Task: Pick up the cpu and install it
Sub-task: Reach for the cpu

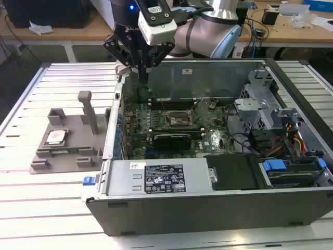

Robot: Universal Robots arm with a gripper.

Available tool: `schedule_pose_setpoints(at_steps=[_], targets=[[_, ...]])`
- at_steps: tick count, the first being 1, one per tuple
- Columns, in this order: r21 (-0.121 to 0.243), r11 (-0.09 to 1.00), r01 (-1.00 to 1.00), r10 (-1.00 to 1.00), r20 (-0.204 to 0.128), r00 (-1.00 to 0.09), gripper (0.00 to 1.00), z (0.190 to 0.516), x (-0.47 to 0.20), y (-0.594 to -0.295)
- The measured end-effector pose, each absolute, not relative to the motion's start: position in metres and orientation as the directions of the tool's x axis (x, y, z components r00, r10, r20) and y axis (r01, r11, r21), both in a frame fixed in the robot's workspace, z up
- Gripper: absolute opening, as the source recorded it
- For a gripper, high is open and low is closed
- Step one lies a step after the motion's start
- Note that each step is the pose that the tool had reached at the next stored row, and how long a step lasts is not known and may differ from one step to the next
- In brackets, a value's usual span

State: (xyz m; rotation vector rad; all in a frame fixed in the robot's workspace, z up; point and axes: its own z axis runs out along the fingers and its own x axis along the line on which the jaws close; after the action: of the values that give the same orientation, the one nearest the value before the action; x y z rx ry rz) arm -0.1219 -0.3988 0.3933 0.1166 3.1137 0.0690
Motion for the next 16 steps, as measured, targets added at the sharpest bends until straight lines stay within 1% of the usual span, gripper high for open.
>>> schedule_pose_setpoints(at_steps=[6, 16], targets=[[0.045, 0.996, 0.074, 0.075, -0.023, -0.997, 0.11, 0.393, -0.151, -0.399], [0.045, 0.996, 0.074, 0.075, -0.023, -0.997, 0.11, 0.393, -0.182, -0.399]])
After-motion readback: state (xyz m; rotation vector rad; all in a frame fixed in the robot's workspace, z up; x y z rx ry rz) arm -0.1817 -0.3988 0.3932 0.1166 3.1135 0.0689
